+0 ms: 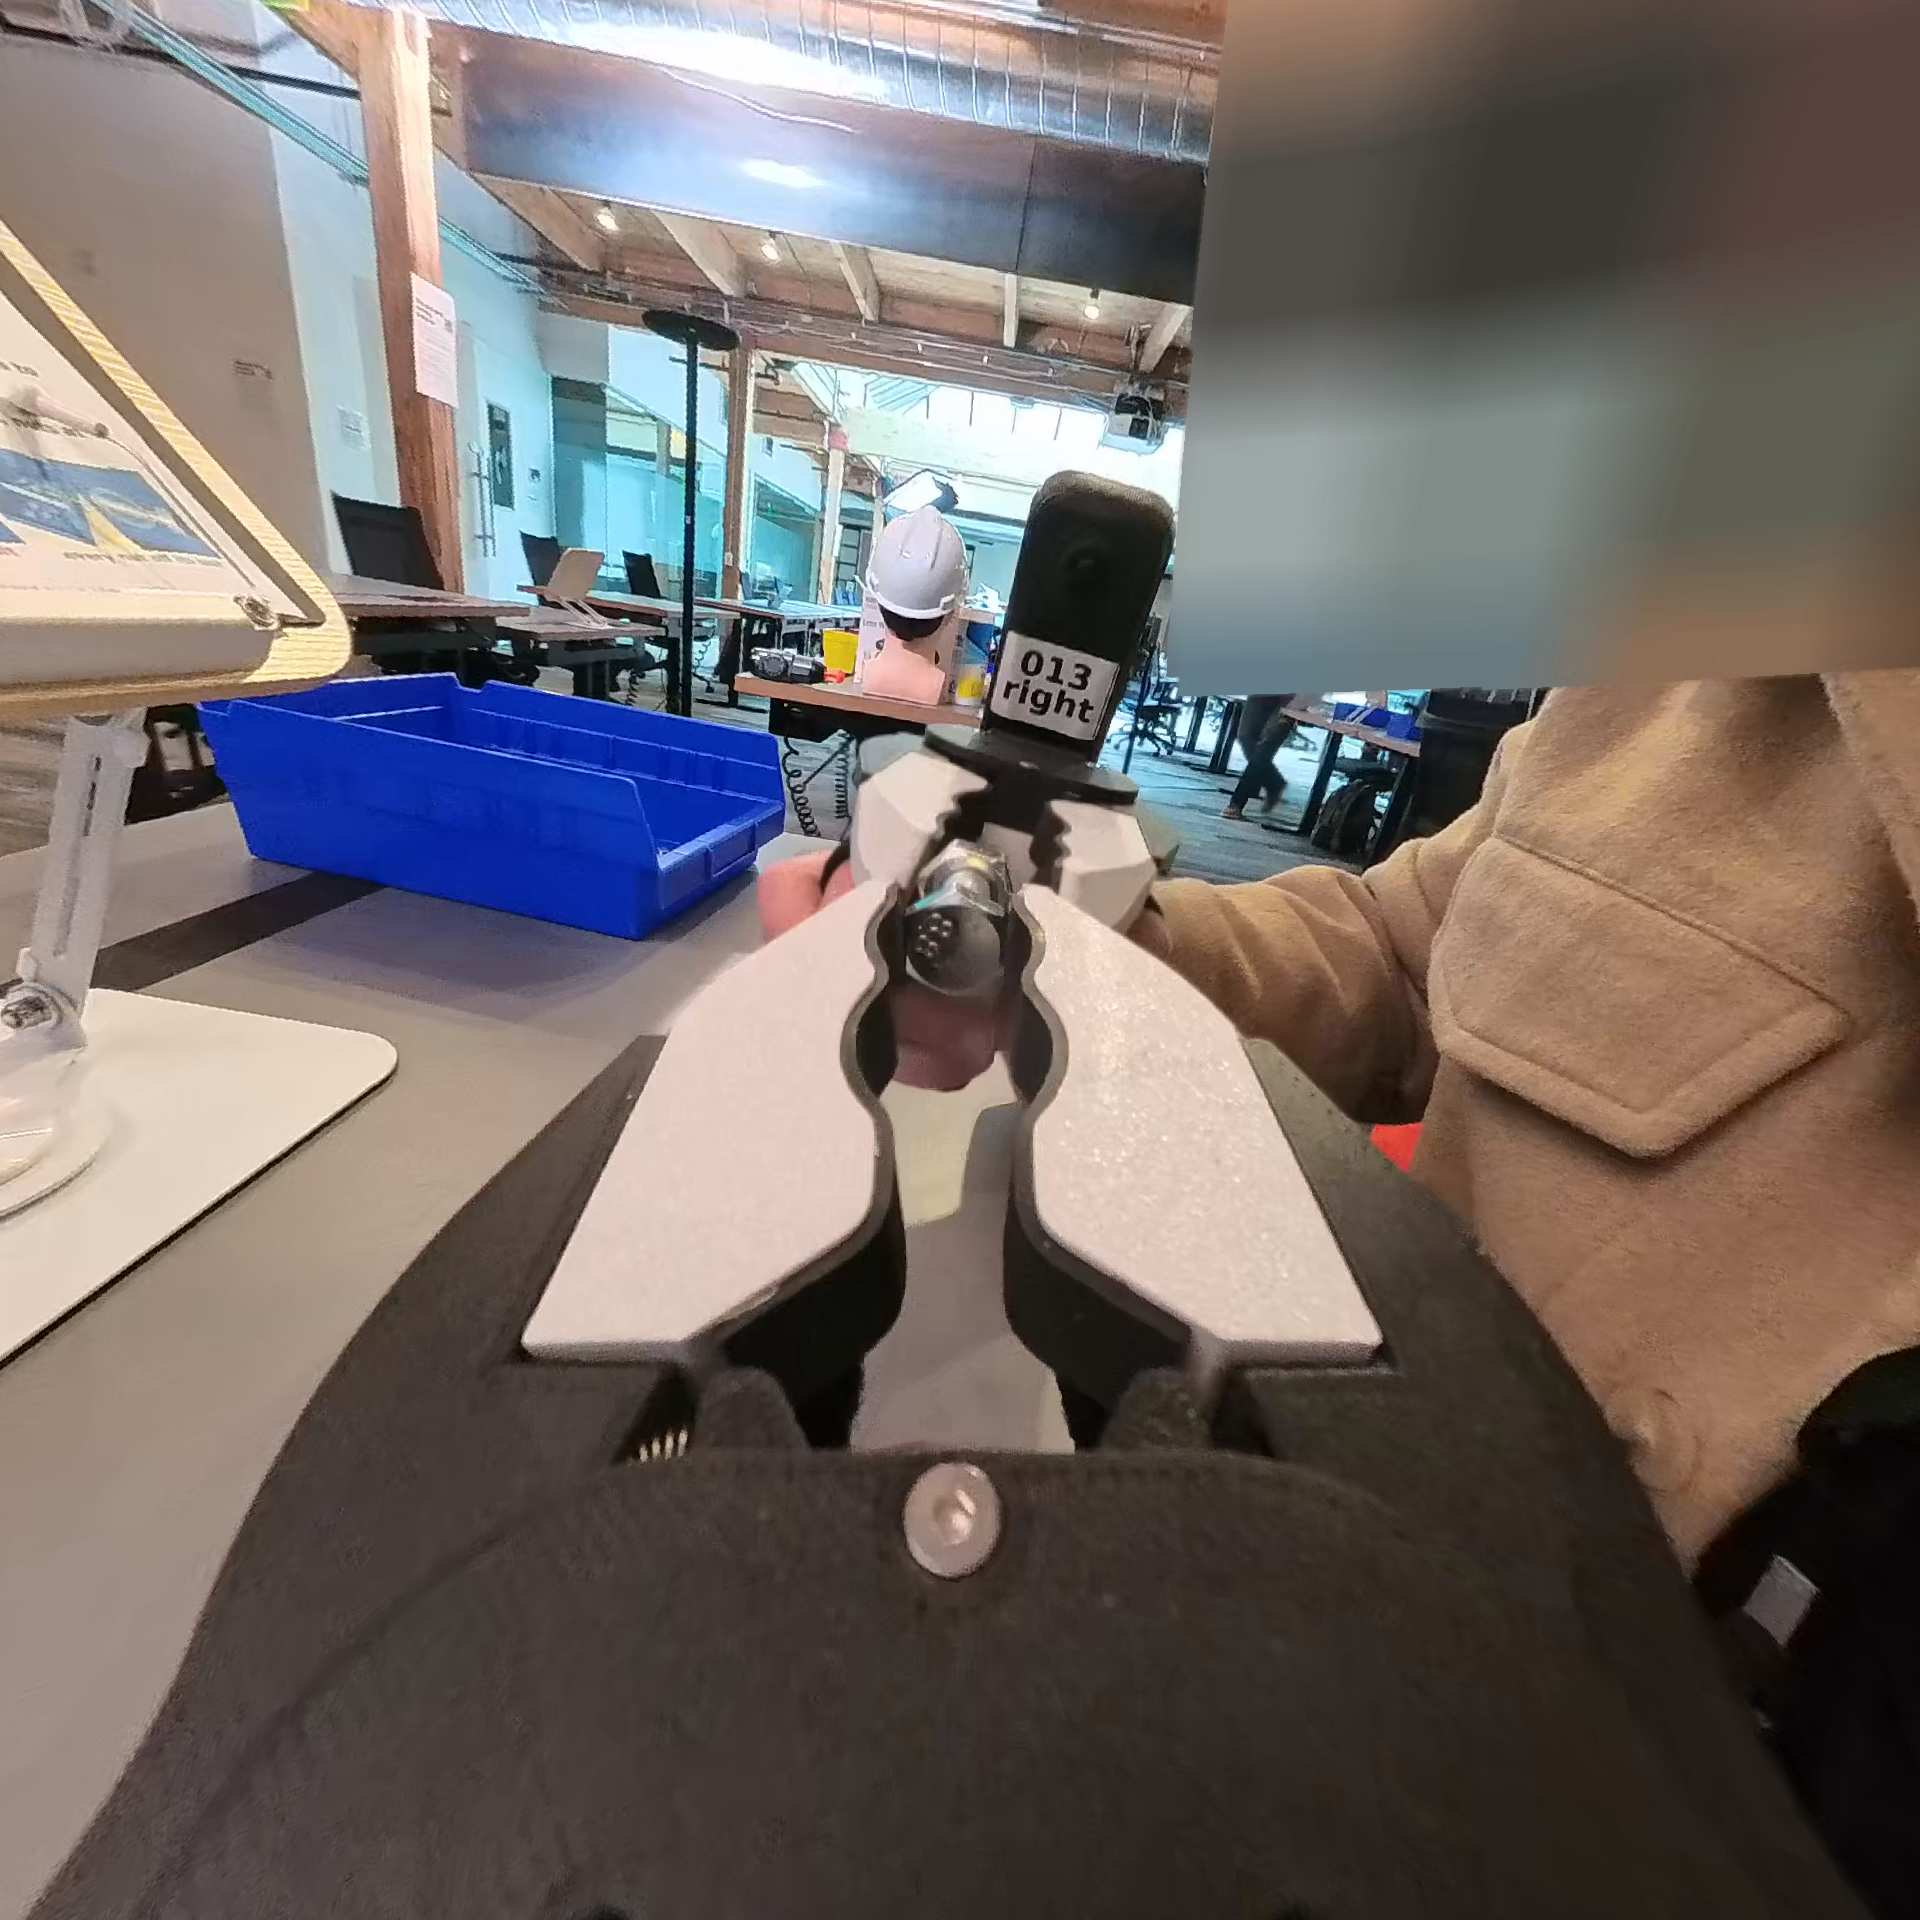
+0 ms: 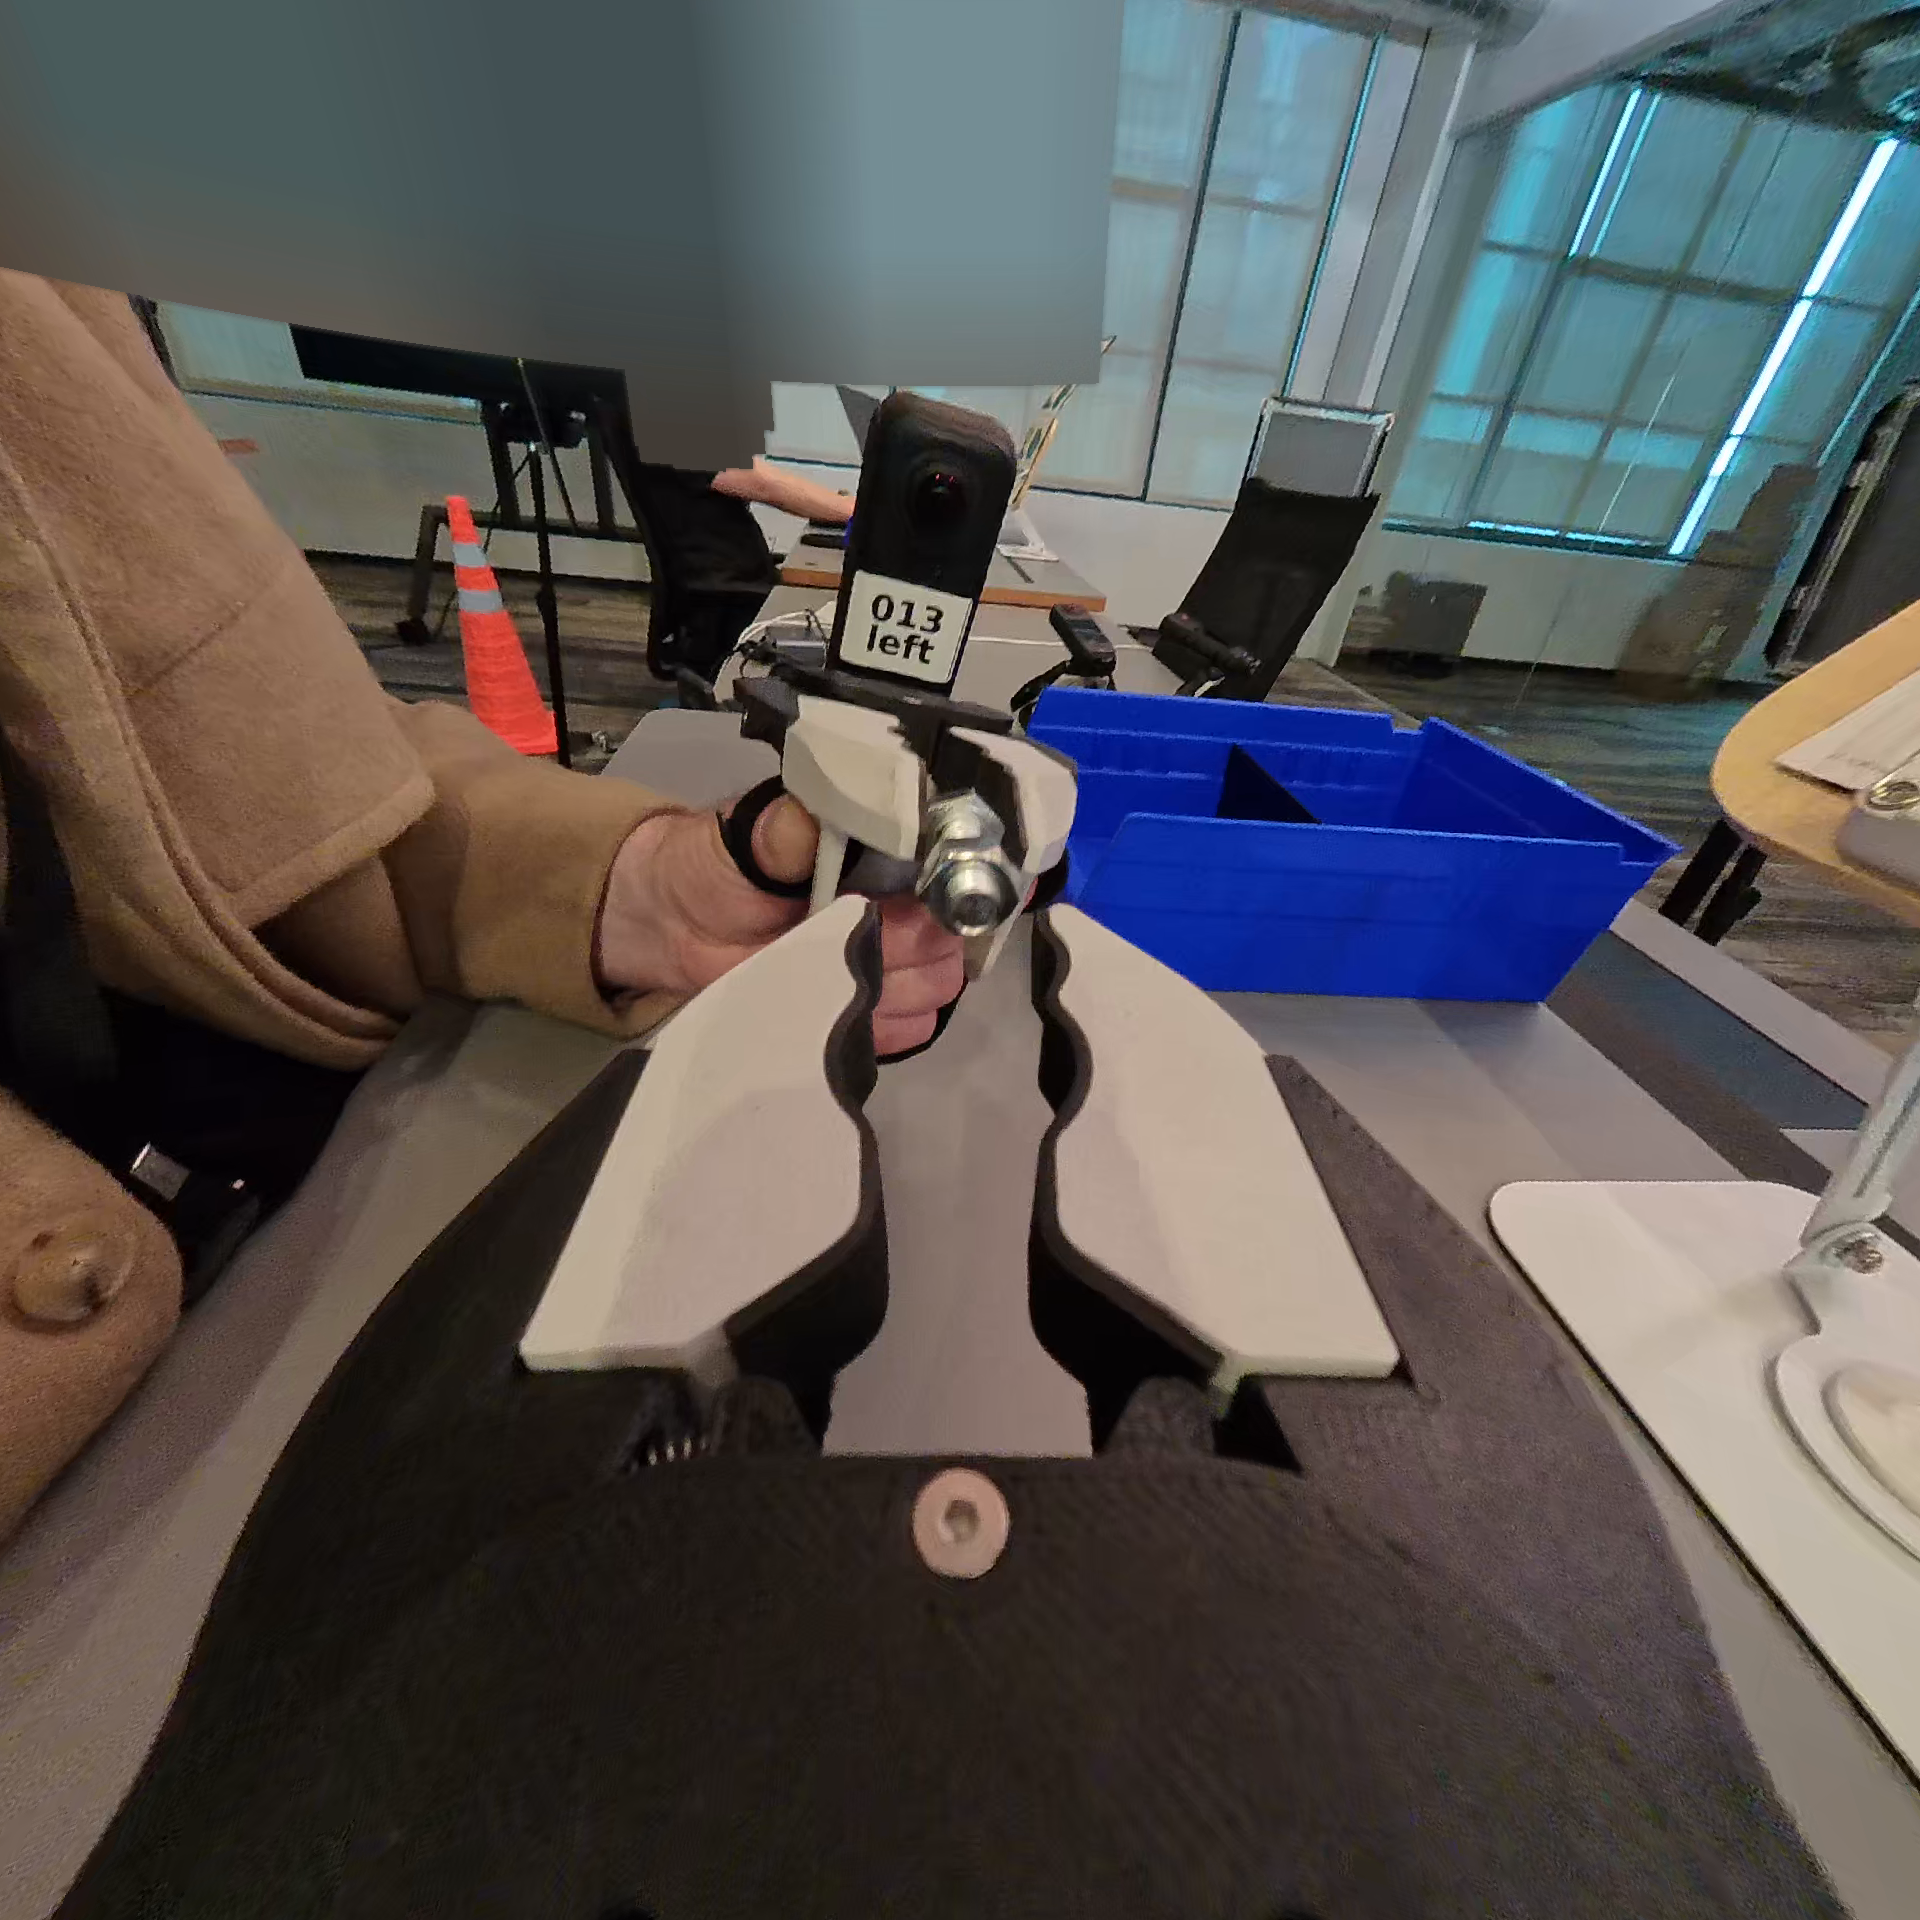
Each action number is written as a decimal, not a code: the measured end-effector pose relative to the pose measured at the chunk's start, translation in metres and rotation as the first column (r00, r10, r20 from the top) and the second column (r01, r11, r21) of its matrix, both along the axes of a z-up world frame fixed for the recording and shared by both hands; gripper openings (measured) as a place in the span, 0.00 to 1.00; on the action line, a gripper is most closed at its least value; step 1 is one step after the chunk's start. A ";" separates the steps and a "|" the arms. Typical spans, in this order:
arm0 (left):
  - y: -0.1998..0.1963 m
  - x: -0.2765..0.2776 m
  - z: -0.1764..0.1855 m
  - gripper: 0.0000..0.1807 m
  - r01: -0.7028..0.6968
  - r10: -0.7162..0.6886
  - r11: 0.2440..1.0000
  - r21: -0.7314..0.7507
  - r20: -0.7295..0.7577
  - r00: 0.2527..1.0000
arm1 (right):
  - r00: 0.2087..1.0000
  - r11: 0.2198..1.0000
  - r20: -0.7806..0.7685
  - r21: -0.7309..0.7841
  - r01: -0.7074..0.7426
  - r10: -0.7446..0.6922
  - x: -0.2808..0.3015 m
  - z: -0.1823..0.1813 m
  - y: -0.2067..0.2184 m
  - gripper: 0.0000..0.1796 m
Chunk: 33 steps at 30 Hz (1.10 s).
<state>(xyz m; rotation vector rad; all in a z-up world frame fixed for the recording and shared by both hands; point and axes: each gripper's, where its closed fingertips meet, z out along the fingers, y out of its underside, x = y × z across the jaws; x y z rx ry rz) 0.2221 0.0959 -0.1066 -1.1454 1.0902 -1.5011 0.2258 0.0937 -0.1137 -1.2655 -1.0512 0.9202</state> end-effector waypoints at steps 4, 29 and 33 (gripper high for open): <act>-0.003 0.003 -0.003 0.09 0.012 -0.012 1.000 0.009 -0.019 1.000 | 1.000 1.000 -0.010 0.002 0.011 -0.011 -0.001 0.001 0.000 0.13; 0.025 -0.015 -0.020 0.00 -0.138 0.149 0.986 0.099 -0.122 0.981 | 0.984 0.981 0.006 0.076 0.180 -0.181 0.046 0.015 0.024 0.11; 0.029 -0.009 -0.035 0.00 -0.167 0.193 0.976 0.140 -0.195 0.962 | 0.927 0.918 0.017 0.148 0.367 -0.374 0.109 0.034 0.048 0.11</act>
